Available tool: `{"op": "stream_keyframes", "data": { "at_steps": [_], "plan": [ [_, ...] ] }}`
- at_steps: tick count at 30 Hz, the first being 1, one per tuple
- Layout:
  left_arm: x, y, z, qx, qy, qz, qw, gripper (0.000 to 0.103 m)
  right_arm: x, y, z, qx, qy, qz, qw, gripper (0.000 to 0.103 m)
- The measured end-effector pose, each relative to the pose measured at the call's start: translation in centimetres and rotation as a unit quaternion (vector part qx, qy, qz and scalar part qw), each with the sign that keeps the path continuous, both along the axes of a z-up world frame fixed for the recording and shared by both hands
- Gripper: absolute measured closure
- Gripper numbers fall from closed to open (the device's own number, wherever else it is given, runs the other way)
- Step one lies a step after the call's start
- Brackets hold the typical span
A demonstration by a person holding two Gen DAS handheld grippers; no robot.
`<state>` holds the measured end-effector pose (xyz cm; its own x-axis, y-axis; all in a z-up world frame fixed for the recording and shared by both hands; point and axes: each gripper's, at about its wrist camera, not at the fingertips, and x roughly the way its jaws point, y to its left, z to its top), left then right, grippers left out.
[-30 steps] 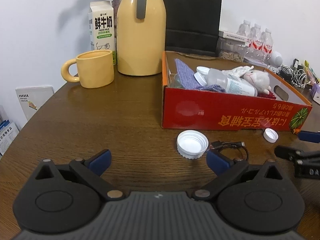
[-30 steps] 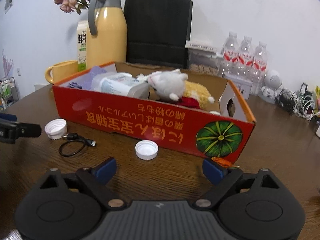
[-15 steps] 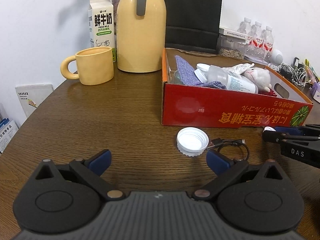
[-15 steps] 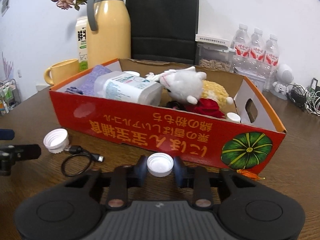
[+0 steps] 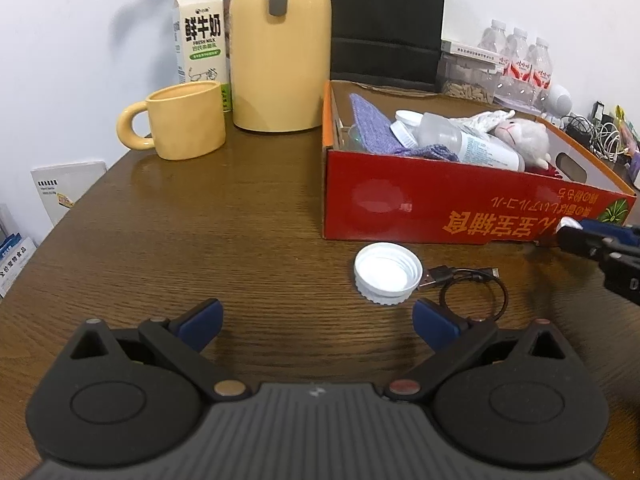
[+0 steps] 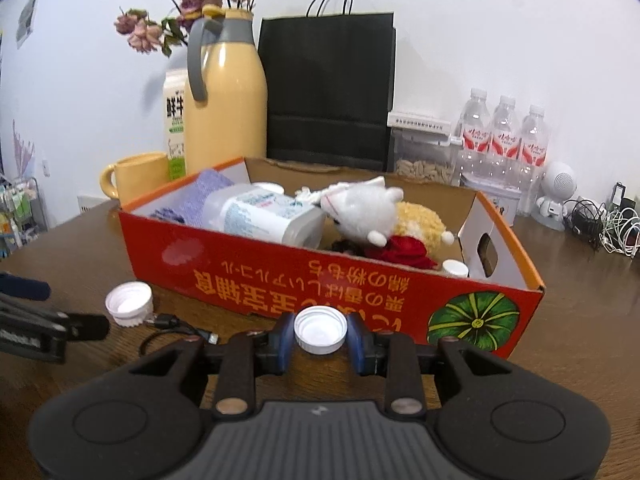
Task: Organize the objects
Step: 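Grasp the small white cap with the right gripper, then grasp the large white cap with the left gripper while the right holds the small cap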
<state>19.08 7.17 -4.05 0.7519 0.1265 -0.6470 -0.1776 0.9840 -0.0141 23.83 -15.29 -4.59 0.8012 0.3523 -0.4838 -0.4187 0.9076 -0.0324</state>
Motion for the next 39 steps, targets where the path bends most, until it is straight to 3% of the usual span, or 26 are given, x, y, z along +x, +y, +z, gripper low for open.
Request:
{"op": "stream_keyframes", "data": {
  "at_steps": [11, 15, 20, 22, 23, 39],
  "plan": [
    [2.7, -0.8, -0.5, 0.011, 0.003, 0.008, 0.9999, 0.0, -1.6, -0.8, 1.4, 0.025, -0.031, 0.015, 0.999, 0.076],
    [3.3, -1.0, -0.5, 0.008, -0.002, 0.006, 0.9999, 0.008, -2.0, -0.9, 1.6, 0.03, -0.037, 0.019, 0.999, 0.076],
    [3.4, -1.7, -0.3, 0.011, -0.014, -0.006, 0.9998, 0.035, -2.2, -1.0, 1.8, 0.032, -0.041, 0.022, 0.998, 0.076],
    [3.2, -1.8, -0.3, 0.011, -0.02, -0.011, 0.9997, 0.057, -2.3, -1.0, 1.8, 0.031, -0.043, 0.024, 0.998, 0.076],
    [3.1, -1.8, -0.2, 0.008, -0.023, -0.013, 0.9996, 0.062, -2.4, -0.9, 1.8, 0.03, -0.044, 0.025, 0.998, 0.076],
    [0.1, -2.4, 1.8, 0.003, -0.086, -0.001, 0.9963, 0.062, -2.7, -1.5, 2.0, 0.035, -0.056, 0.019, 0.998, 0.076]
  ]
}}
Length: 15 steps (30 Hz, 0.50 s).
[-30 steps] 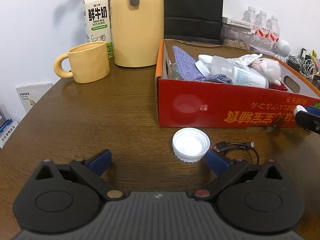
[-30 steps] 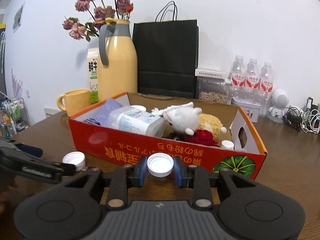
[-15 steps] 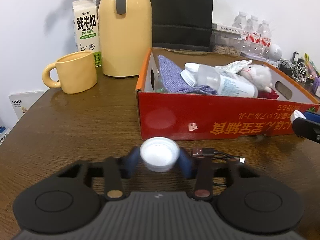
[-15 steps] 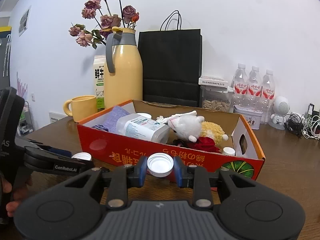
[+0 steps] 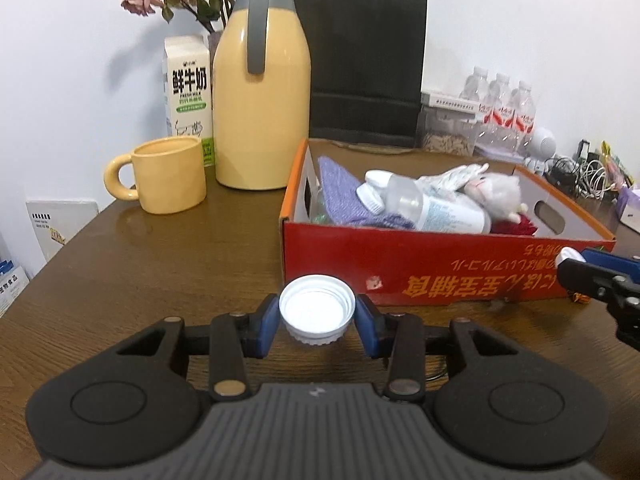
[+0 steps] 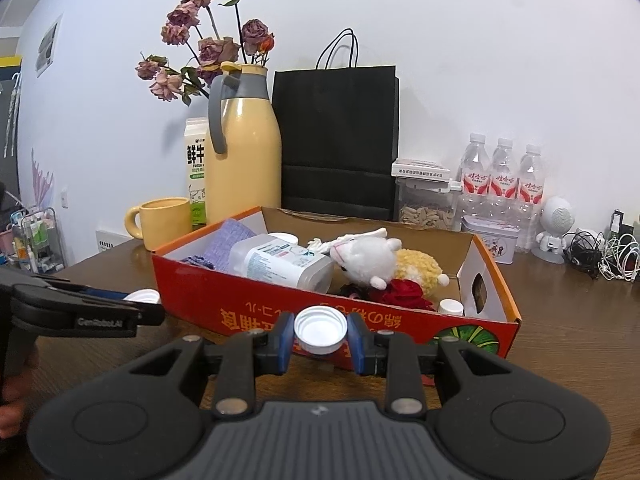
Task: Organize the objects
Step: 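Grasp the large white cap with the left gripper while the right holds the small cap, then carry both white caps into the box and open both grippers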
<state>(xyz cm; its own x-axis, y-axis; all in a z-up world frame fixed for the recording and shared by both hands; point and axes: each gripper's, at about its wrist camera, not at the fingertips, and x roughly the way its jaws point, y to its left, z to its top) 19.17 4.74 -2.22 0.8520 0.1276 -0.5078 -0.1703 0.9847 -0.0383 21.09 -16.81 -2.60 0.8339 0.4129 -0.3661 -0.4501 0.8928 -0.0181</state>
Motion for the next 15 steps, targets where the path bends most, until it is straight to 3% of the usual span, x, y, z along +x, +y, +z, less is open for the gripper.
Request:
{"op": "stream_keyframes", "data": {
  "at_steps": [8, 15],
  "plan": [
    [-1.1, -1.3, 2.3, -0.002, -0.045, -0.024, 0.9987, 0.062, 0.0, -0.6, 0.5, 0.01, -0.012, -0.011, 1.0, 0.076],
    [0.7, -1.9, 4.7, 0.007, -0.063, -0.048, 0.9968, 0.061, 0.7, -1.4, 1.9, 0.012, -0.031, -0.023, 0.999, 0.076]
  ]
}}
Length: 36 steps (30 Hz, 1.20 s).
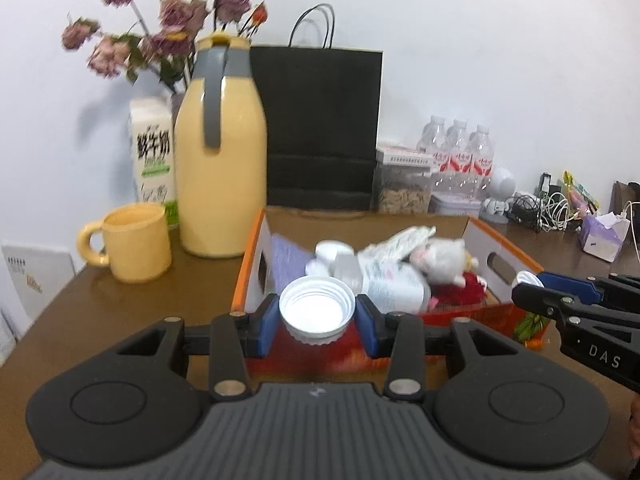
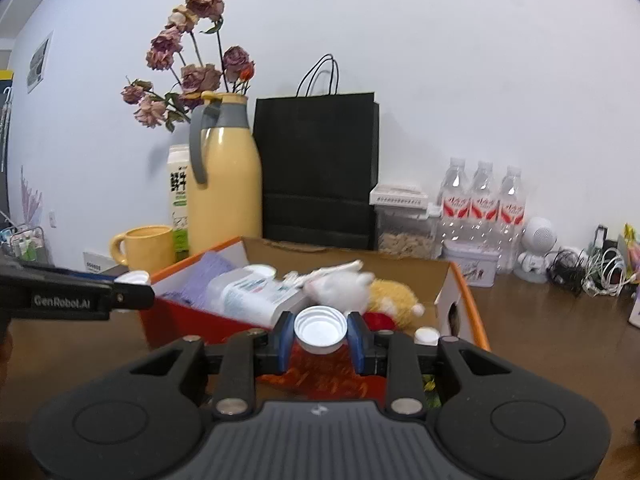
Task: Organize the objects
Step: 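Carry both white caps into the box and open both grippers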
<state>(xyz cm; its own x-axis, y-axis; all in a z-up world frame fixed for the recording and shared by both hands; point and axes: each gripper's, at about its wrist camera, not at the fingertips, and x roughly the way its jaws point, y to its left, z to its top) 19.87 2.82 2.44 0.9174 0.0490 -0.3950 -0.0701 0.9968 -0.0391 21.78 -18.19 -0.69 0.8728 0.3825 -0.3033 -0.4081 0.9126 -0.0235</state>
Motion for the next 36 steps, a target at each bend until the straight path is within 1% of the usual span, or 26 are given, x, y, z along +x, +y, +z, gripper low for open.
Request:
{"op": "stream_keyframes", "data": {
  "at_steps": [6, 11, 16, 20, 24, 26, 27, 28, 29, 30, 31, 32, 34, 36],
  "plan": [
    [3.1, -0.2, 1.2, 0.009, -0.014, -0.003, 0.9999, 0.061, 2.6, -0.7, 0.9, -0.01, -0.001, -0.02, 1.0, 0.076],
    [6.1, 0.0, 1.3, 0.001, -0.014, 0.002, 0.9999, 0.061, 5.5, -0.7, 1.3, -0.018, -0.001, -0.03, 0.999, 0.076],
    [8.7, 0.7, 0.7, -0.012, -0.006, 0.01, 0.9999, 0.062, 8.3, -0.8, 0.4, -0.022, 0.017, -0.035, 0.999, 0.076],
    [10.3, 1.5, 0.1, -0.021, 0.006, 0.007, 0.9997, 0.062, 9.9, -1.1, -0.6, -0.016, 0.036, -0.041, 0.998, 0.076],
    [10.9, 1.6, -0.2, -0.017, 0.01, 0.001, 0.9998, 0.062, 10.7, -1.2, -1.1, -0.01, 0.044, -0.04, 0.998, 0.076],
    [10.9, 1.6, -0.3, -0.013, 0.012, 0.001, 0.9998, 0.059, 10.9, -1.2, -1.4, -0.009, 0.049, -0.037, 0.998, 0.075],
    [10.9, 1.5, -0.3, -0.011, 0.012, 0.0, 0.9999, 0.056, 10.9, -1.2, -1.5, -0.008, 0.052, -0.035, 0.998, 0.075],
    [10.8, 1.5, -0.3, -0.007, 0.009, 0.0, 0.9999, 0.047, 10.9, -1.2, -1.6, -0.009, 0.053, -0.034, 0.998, 0.075],
    [10.7, 1.3, -0.3, -0.004, 0.005, 0.0, 1.0, 0.04, 10.8, -1.2, -1.7, -0.009, 0.054, -0.032, 0.998, 0.07],
    [10.5, 1.2, -0.3, -0.002, -0.001, 0.001, 1.0, 0.023, 10.8, -1.2, -1.7, -0.008, 0.055, -0.029, 0.998, 0.063],
    [10.4, 1.1, -0.2, 0.0, -0.007, 0.002, 1.0, 0.006, 10.7, -1.2, -1.6, -0.006, 0.055, -0.028, 0.998, 0.044],
    [10.2, 1.1, -0.2, 0.001, -0.013, 0.004, 0.9999, 0.0, 10.5, -1.3, -1.6, -0.005, 0.054, -0.028, 0.998, 0.022],
    [9.9, 0.9, 0.0, 0.002, -0.022, 0.005, 0.9997, 0.0, 10.2, -1.3, -1.6, -0.002, 0.048, -0.028, 0.998, 0.004],
    [9.8, 0.7, 0.1, 0.0, -0.021, 0.004, 0.9998, 0.0, 9.9, -1.3, -1.5, -0.001, 0.044, -0.03, 0.999, 0.0]
  ]
}}
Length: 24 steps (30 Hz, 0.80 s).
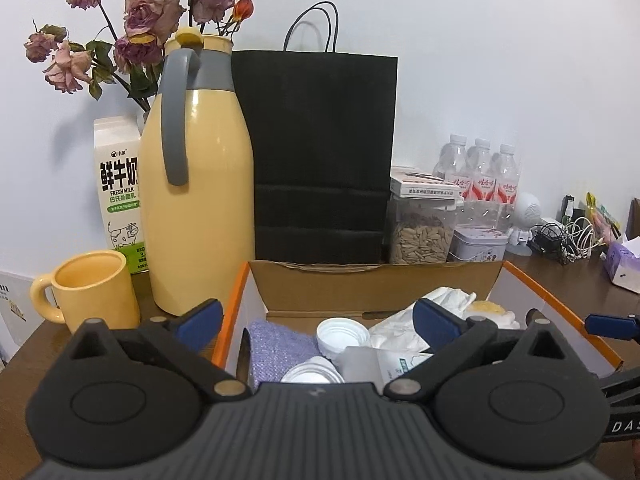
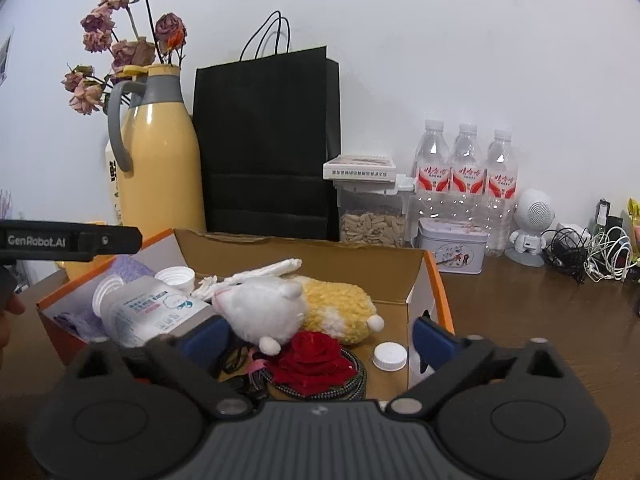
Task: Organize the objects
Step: 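Carry both white caps into the box and open both grippers, then withdraw both grippers and move the left gripper to the black USB cable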
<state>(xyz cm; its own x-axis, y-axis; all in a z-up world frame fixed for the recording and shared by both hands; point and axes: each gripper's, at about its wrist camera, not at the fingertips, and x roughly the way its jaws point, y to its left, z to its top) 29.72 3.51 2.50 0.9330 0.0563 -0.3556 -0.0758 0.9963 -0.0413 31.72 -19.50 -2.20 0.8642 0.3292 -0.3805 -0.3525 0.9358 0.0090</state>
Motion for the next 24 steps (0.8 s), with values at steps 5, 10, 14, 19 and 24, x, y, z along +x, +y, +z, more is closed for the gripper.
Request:
{"op": "stream_keyframes", "data": {
  "at_steps": [5, 10, 14, 19, 24],
  "plan": [
    [-0.4, -0.3, 0.3, 0.0, -0.006, -0.005, 1.0, 0.0, -0.2, 0.0, 0.2, -0.001, 0.002, 0.0, 1.0, 0.0],
    [-0.6, -0.4, 0.4, -0.001, -0.008, -0.008, 0.9999, 0.0, -0.4, 0.0, 0.4, -0.001, -0.003, -0.002, 1.0, 0.0],
    [-0.9, -0.6, 0.6, -0.002, -0.01, -0.01, 0.9999, 0.0, -0.5, 0.0, 0.6, -0.002, -0.005, -0.005, 1.0, 0.0],
    [-1.5, -0.9, 1.1, -0.005, -0.017, -0.013, 0.9998, 0.0, -1.0, 0.0, 0.9, -0.003, -0.008, -0.006, 1.0, 0.0],
    [-2.5, -1.0, 1.6, -0.011, -0.024, -0.02, 0.9995, 0.0, -1.8, -0.3, 1.4, -0.002, -0.014, -0.007, 1.0, 0.0]
  ]
}}
